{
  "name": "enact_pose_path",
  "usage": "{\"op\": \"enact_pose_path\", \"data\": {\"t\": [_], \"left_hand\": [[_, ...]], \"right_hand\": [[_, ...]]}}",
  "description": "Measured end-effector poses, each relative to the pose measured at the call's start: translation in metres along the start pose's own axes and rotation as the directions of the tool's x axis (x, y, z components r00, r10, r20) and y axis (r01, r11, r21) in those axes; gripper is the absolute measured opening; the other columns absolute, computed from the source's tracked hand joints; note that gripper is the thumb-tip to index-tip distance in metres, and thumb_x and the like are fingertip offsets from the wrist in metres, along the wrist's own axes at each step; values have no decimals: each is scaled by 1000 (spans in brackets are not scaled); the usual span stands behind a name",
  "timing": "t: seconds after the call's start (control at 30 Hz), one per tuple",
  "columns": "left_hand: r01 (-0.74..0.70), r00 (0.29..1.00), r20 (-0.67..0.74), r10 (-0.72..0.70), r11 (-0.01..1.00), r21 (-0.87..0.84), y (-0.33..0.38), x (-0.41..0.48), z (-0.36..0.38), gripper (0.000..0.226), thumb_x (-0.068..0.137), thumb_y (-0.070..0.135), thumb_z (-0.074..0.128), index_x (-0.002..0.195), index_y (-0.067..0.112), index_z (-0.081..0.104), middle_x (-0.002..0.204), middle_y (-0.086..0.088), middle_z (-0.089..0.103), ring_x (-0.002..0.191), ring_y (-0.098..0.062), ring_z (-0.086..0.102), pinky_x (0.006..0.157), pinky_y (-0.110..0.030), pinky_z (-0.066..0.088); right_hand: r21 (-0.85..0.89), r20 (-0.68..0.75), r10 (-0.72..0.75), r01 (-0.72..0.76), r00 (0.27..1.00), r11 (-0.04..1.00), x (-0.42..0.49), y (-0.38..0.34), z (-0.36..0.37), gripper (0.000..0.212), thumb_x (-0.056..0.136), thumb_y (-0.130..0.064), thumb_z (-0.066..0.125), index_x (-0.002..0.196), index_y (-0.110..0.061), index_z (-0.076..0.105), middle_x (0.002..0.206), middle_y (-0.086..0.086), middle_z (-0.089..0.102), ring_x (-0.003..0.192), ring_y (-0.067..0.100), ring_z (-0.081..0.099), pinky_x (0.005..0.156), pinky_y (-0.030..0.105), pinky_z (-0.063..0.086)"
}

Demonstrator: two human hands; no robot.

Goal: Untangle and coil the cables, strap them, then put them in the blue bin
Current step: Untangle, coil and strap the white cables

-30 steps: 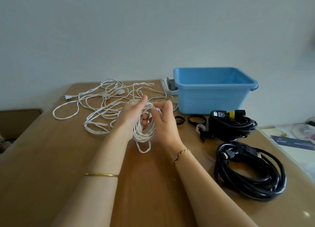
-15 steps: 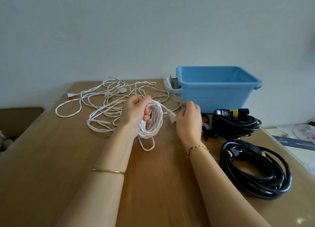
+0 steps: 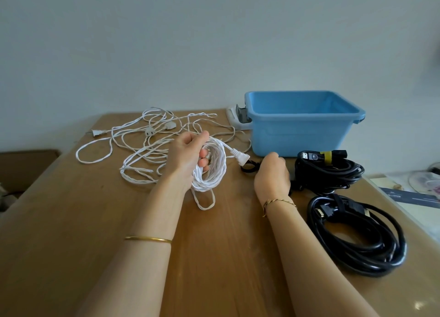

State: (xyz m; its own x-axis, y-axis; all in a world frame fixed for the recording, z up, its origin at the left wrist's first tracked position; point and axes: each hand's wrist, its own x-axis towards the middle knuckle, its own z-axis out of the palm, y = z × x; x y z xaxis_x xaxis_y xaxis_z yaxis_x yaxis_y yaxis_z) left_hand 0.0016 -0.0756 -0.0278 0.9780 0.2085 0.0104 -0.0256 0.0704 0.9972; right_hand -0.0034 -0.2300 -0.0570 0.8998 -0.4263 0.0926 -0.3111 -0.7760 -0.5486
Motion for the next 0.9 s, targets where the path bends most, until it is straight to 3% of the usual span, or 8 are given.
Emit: {"op": "enact_pose_path", "data": {"t": [0.2, 0.3, 0.4, 0.53, 0.63, 0.7, 0.8, 0.9], "left_hand": [[-33, 999, 1, 33, 999, -5, 5, -1, 0, 20, 91, 23, 60, 77, 13, 49, 46, 4, 45, 40, -14, 38, 46, -27, 42], [-51, 999, -17, 50, 999, -19, 9, 0, -2, 22, 91, 23, 60, 75, 15, 49, 45, 4, 46, 40, -14, 37, 47, -28, 41], [-89, 995, -50, 88, 996, -21, 13, 0, -6, 22, 91, 24, 61, 74, 15, 49, 43, 6, 46, 39, -13, 37, 46, -27, 40], [-150, 978, -143, 149, 989, 0, 20, 1, -14, 22, 91, 24, 60, 73, 16, 49, 43, 7, 46, 37, -10, 37, 47, -26, 39], [-222, 943, -238, 234, 972, 77, 26, 1, -23, 23, 90, 24, 59, 71, 18, 47, 42, 9, 46, 35, -9, 38, 46, -23, 37], [-263, 914, -283, 291, 956, 133, 30, 0, -28, 23, 90, 25, 58, 72, 19, 47, 48, 5, 48, 33, -8, 39, 43, -20, 37], [-286, 888, -321, 329, 942, 175, 34, 2, -37, 22, 91, 26, 58, 73, 20, 48, 52, 3, 49, 31, -5, 40, 39, -17, 35], [-265, 889, -329, 318, 944, 197, 33, 4, -45, 18, 92, 29, 58, 76, 21, 51, 52, 4, 50, 32, -6, 42, 44, -22, 38]], "right_hand": [[9, -65, -40, 41, 997, 999, -1, 1, 0, 22, 87, 11, 45, 104, 1, 55, 118, 17, 48, 94, 35, 56, 67, 33, 41], [139, -195, -98, 126, 976, 982, 1, 2, -1, 25, 89, 8, 43, 111, 0, 53, 116, 13, 45, 86, 32, 55, 69, 36, 46], [335, -273, -196, 284, 942, 899, -2, -2, -1, 13, 97, -11, 43, 103, -5, 53, 101, 4, 47, 83, 22, 51, 70, 32, 42], [641, -206, -281, 346, 937, 685, -12, -17, -6, 8, 96, -19, 48, 91, -14, 52, 78, -3, 59, 72, 10, 53, 68, 33, 46], [802, -113, -334, 284, 936, 525, -21, -30, -14, 10, 97, -17, 46, 88, -16, 50, 64, -5, 59, 51, -1, 46, 53, 19, 39], [836, -74, -380, 266, 922, 480, -23, -39, -20, 10, 97, -14, 46, 90, -14, 52, 57, -5, 56, 48, -1, 45, 49, 15, 38], [881, -14, -445, 221, 896, 419, -21, -56, -28, 17, 95, -6, 45, 91, -14, 60, 51, -9, 51, 58, 10, 52, 69, 30, 51], [835, 10, -504, 270, 864, 480, -21, -74, -33, 14, 90, -6, 53, 83, -13, 63, 59, -4, 55, 54, 11, 54, 66, 35, 52]]}}
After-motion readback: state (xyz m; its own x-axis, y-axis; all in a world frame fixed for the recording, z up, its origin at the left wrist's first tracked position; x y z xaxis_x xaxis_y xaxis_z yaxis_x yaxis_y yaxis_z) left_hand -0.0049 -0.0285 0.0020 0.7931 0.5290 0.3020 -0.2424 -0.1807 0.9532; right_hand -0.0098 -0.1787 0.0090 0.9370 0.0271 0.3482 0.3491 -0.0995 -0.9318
